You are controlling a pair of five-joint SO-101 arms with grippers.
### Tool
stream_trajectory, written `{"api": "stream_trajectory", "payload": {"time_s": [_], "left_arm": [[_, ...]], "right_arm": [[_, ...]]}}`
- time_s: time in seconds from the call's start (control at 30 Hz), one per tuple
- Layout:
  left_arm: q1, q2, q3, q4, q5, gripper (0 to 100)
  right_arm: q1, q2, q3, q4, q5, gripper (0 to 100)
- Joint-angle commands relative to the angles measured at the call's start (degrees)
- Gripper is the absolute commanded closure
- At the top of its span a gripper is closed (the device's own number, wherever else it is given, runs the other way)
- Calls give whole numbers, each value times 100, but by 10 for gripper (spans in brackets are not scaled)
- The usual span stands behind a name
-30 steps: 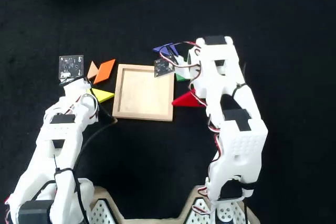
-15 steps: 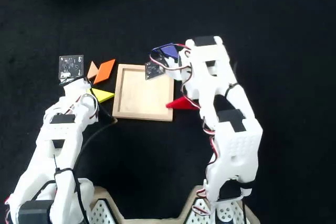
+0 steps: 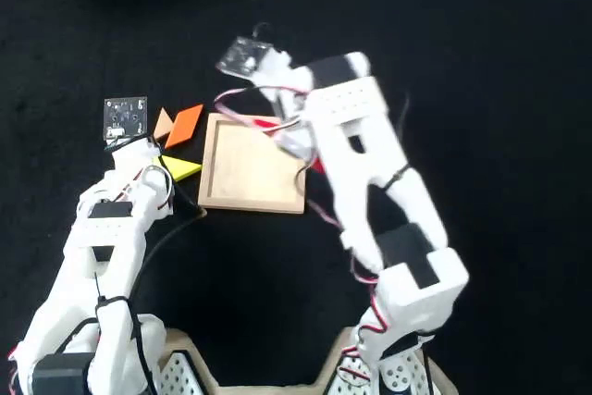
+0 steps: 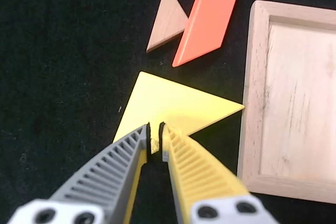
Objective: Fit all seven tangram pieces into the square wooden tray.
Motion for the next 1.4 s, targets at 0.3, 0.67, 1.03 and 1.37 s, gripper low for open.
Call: {"api": "stream_trajectory", "payload": {"time_s": [0.3, 0.67, 1.03, 1.37], "left_arm": [[-92, -53, 92, -88, -18, 939], [-646, -62, 92, -88, 659, 939], [-646, -62, 84, -88, 668, 939], [-620, -62, 75, -88, 668, 939]], "right_arm": [[-686, 286, -57, -1389, -6365, 986], [-1116, 813, -426, -1152, -7165, 987], [-1231, 2141, -1631, -879, -6752, 987], [-1301, 3257, -3459, 334, -6699, 987]]}}
